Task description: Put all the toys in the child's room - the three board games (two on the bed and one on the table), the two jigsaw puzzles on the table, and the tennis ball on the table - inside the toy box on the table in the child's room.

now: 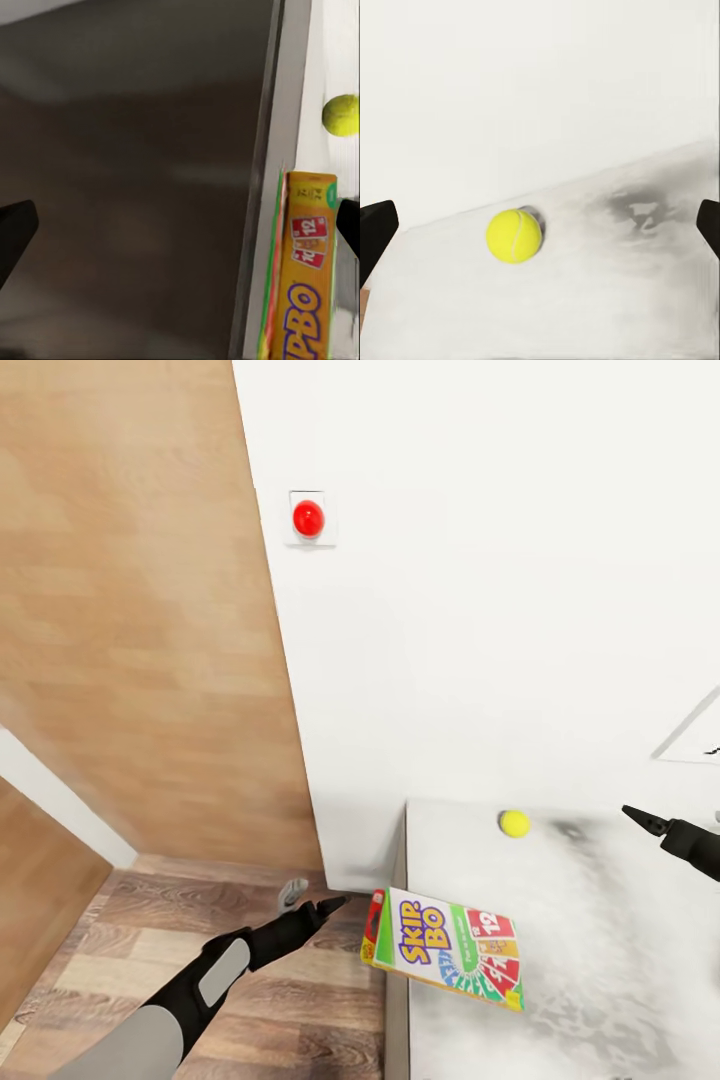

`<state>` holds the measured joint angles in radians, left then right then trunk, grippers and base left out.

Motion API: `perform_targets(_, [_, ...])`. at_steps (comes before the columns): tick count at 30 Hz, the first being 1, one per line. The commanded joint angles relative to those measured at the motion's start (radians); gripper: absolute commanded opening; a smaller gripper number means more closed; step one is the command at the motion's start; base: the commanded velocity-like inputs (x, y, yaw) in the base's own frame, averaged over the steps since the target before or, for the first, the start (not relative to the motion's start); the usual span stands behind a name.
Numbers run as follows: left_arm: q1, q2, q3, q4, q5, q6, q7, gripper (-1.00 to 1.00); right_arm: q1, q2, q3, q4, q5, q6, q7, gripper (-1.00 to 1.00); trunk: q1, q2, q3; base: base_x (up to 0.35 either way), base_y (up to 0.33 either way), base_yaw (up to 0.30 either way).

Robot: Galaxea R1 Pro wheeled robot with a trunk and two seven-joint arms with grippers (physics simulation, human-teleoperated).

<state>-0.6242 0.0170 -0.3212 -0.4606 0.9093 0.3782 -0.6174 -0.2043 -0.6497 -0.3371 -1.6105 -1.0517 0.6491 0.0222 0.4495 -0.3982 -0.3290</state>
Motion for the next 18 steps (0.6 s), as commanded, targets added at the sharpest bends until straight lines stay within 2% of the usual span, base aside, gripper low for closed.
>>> perform_targets(1, [-0.001, -0.002, -0.005, -0.001, 0.010, 0.007, -0.007, 1.00, -0.001, 0.000, -0.001, 0.000, 0.000, 0.006, 0.002, 1.00, 0.001, -0.002, -0.002, 0.000, 0.000, -0.136])
perform_targets(8, [-0.008, -0.016, -0.008, -0.001, 0.010, 0.007, -0.027, 1.00, -0.001, 0.001, 0.001, 0.000, 0.000, 0.006, 0.002, 1.00, 0.001, -0.002, -0.002, 0.000, 0.000, -0.073])
perform_targets(18, [-0.014, -0.033, -0.017, -0.001, 0.011, 0.006, -0.037, 1.00, -0.001, 0.002, 0.004, 0.000, 0.001, 0.006, 0.002, 1.00, 0.001, -0.002, -0.002, 0.000, 0.000, -0.020])
